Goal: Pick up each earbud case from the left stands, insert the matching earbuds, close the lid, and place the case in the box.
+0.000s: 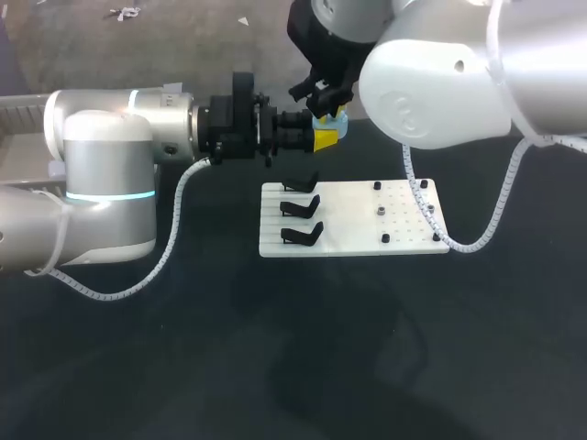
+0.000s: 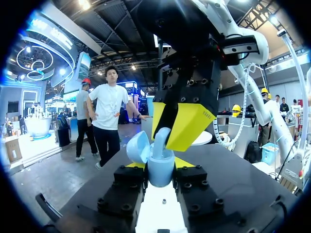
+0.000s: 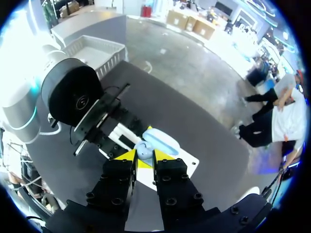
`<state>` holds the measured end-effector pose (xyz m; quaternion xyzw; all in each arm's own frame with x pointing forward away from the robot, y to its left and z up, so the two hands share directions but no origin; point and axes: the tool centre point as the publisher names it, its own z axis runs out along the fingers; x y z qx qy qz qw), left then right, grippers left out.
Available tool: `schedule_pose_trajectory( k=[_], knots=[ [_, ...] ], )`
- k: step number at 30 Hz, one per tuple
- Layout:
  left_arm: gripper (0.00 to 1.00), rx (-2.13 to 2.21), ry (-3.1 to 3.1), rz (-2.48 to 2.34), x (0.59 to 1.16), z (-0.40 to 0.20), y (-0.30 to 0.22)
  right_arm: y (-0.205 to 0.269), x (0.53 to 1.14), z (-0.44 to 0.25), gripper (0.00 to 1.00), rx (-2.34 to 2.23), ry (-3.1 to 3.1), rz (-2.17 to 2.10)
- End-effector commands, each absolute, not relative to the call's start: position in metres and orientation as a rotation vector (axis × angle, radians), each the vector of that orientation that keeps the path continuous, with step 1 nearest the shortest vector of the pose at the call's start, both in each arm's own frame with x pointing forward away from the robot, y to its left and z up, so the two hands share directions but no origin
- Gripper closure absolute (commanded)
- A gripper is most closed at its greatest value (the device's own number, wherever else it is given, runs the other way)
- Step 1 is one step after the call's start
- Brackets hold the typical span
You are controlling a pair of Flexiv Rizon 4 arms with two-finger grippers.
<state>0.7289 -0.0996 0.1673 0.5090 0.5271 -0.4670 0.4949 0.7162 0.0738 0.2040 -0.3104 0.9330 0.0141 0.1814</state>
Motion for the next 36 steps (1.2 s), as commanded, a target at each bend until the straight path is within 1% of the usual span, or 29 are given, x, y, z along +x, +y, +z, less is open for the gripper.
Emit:
schedule_pose_trajectory(
  k=[1,8,9,10,13,17,22,30,36],
  knots=[
    [1.0,1.226,1.273,-1.125,0.7268,0.1672,-0.1,0.0756,0.7178,0.203,1.0,-0.879,2.641,0.035],
    [1.0,1.226,1.273,-1.125,0.7268,0.1672,-0.1,0.0754,0.7176,0.2027,1.0,-0.877,2.643,0.041],
    [1.0,1.226,1.273,-1.125,0.7268,0.1672,-0.1,0.0753,0.7176,0.203,0.93,-0.875,2.643,0.044],
    [1.0,1.226,1.273,-1.125,0.7268,0.1672,-0.1,0.0753,0.7176,0.203,0.91,-0.875,2.643,0.046],
    [1.0,1.226,1.273,-1.125,0.7268,0.1672,-0.1,0.0753,0.7176,0.2034,0.88,-0.873,2.642,0.045],
    [1.0,1.226,1.273,-1.125,0.7268,0.1672,-0.1,0.0762,0.7178,0.2048,0.78,-0.873,2.639,0.048],
    [1.0,1.226,1.273,-1.125,0.7268,0.1672,-0.1,0.0767,0.718,0.2053,0.69,-0.875,2.637,0.047],
    [1.0,1.226,1.273,-1.125,0.7268,0.1672,-0.1,0.0763,0.7172,0.2065,0.69,-0.867,2.637,0.044],
    [1.0,1.226,1.273,-1.125,0.7268,0.1672,-0.1,0.0746,0.717,0.2102,0.65,-0.852,2.633,0.037]
  ],
)
